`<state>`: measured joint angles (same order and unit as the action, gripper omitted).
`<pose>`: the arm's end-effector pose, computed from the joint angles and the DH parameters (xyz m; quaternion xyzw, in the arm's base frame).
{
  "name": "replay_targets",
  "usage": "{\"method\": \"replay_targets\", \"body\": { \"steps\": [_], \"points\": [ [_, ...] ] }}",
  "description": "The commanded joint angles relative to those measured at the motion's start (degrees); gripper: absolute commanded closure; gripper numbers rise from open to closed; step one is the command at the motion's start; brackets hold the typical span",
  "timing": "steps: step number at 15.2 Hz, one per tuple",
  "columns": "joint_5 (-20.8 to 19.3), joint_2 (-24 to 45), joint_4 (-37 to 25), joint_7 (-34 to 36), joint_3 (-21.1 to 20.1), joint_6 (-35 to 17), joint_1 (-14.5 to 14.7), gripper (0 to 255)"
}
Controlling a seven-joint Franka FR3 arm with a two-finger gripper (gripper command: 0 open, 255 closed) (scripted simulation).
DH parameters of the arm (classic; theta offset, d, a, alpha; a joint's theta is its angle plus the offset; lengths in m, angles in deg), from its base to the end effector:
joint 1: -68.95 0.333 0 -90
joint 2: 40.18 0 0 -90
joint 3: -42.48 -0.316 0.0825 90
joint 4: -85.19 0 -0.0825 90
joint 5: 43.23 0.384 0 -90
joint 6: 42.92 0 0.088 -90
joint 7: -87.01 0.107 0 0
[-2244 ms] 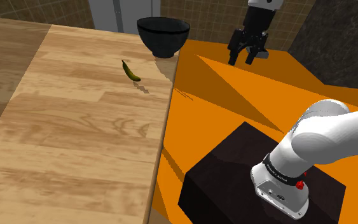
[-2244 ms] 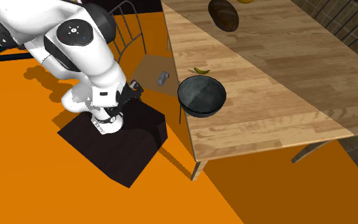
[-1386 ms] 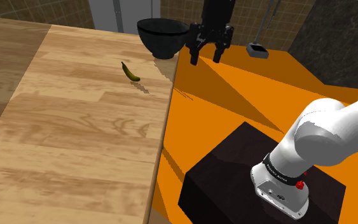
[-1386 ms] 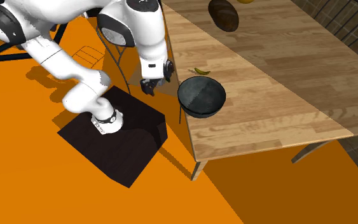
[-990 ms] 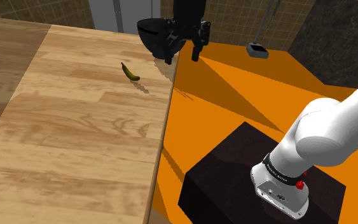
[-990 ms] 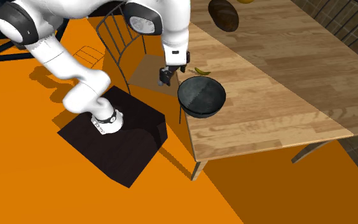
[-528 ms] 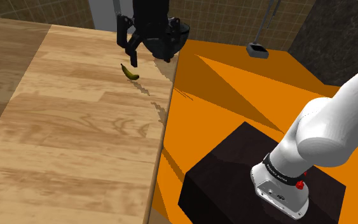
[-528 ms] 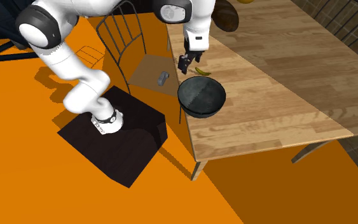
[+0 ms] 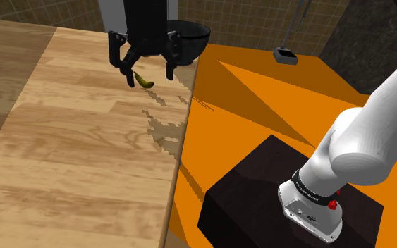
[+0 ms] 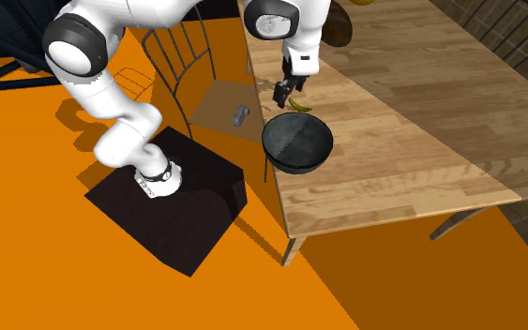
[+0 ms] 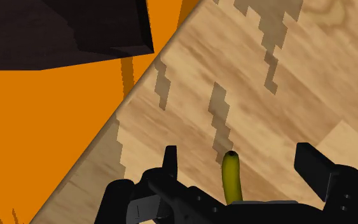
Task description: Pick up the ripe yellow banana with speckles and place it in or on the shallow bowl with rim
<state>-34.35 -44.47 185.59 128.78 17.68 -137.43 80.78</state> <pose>0.4167 0.3381 0.5829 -0.9966 0.0530 0.0521 0.0367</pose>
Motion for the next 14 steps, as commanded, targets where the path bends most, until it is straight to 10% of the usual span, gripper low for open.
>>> {"method": "replay_targets", "body": {
  "steps": [1,10,11,14],
  "points": [
    [0.2,-0.3,1.8,-0.1,-0.1,-1.5,0.1,0],
    [0.2,-0.4,2.3,-0.2,-0.1,-2.0,0.1,0],
    [0.2,-0.4,2.3,-0.2,-0.1,-2.0,0.1,255],
    [0.2,-0.4,2.3,-0.2,-0.1,-2.0,0.1,255]
  ]
}}
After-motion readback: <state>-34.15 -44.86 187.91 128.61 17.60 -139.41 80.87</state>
